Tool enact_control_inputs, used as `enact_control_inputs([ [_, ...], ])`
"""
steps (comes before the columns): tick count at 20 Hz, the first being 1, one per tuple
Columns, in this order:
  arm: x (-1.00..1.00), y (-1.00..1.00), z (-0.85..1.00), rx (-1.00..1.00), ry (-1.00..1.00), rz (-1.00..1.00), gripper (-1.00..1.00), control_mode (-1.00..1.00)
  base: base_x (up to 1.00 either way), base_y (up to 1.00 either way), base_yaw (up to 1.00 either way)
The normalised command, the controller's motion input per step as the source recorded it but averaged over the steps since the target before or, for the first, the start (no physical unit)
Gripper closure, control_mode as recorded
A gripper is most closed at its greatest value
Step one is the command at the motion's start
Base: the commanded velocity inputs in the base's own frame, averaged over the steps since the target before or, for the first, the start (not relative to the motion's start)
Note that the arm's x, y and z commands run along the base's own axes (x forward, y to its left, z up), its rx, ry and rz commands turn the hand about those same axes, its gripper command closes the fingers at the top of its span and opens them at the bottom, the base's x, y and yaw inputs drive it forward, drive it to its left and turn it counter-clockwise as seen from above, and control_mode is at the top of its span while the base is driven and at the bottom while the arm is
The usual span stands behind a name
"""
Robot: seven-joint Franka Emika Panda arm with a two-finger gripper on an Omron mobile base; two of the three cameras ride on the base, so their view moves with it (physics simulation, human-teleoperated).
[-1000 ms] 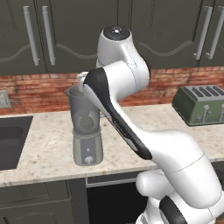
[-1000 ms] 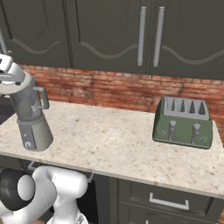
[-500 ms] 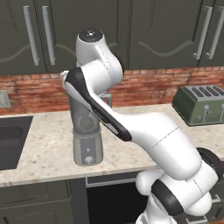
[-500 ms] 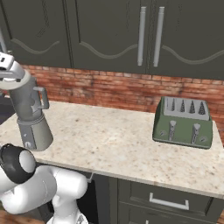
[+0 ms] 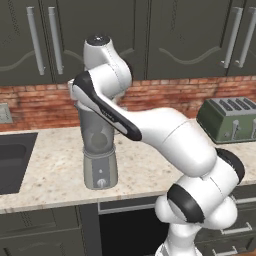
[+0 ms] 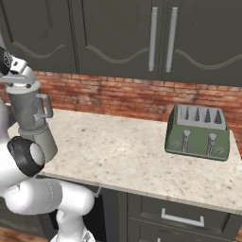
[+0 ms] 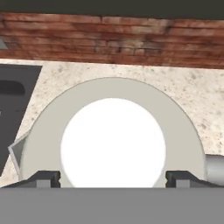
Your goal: Grab the garlic and lime from the fridge, place them in the blender, close the lid, and turn on the blender to create a marinade.
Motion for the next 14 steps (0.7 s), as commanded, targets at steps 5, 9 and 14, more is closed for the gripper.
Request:
enact_control_inputs([
  [5, 0.32, 0.26, -0.02, 0.0, 0.08, 0.0, 1.0, -1.0, 0.0, 0.0, 0.0],
  [9, 0.04, 0.17, -0.1, 0.0, 0.0, 0.0, 1.0, -1.0, 0.0, 0.0, 0.0],
  [14, -0.04, -0.06, -0.12, 0.0, -0.05, 0.0, 1.0, -1.0, 0.0, 0.0, 0.0],
])
